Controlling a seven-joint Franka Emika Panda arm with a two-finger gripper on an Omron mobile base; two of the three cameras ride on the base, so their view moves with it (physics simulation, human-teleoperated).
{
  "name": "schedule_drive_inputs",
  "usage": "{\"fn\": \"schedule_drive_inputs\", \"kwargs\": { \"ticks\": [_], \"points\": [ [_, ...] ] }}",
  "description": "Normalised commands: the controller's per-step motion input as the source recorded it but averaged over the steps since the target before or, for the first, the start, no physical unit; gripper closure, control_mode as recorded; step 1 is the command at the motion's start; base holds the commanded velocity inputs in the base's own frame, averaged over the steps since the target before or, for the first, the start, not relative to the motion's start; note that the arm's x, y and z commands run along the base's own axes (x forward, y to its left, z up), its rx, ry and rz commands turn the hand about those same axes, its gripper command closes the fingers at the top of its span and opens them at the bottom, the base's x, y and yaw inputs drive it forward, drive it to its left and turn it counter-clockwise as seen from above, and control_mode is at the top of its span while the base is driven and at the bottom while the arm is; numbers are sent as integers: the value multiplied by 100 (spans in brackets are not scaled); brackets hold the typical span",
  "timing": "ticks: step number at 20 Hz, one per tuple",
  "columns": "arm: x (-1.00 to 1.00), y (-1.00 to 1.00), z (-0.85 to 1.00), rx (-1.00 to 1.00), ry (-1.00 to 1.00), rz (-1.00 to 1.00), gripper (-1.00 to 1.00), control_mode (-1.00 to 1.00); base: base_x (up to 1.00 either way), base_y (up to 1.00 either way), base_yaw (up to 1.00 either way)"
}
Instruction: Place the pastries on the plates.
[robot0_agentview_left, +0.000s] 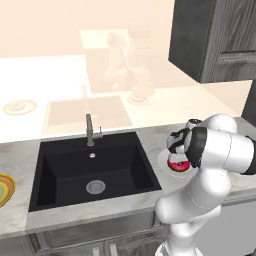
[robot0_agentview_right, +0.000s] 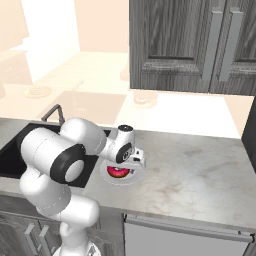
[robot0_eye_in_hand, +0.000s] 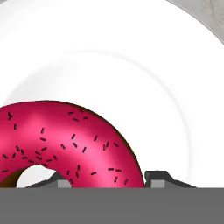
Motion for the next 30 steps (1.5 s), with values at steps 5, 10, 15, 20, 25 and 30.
{"fn": "schedule_drive_inputs", "kwargs": {
  "ticks": [5,10,15,20,25,30],
  "points": [
    [0,-6,12,0,-2,0,-100,-100,0,0,0],
    [-3,-10,30,0,-1,0,-100,-100,0,0,0],
    [-21,-2,55,0,-9,0,-100,-100,0,0,0],
    [-27,16,66,-1,-10,0,-100,-100,0,0,0],
    [-48,53,64,-3,-4,0,-100,-100,0,0,0],
    [-44,58,60,-1,0,0,-100,-100,0,0,0]
  ]
}}
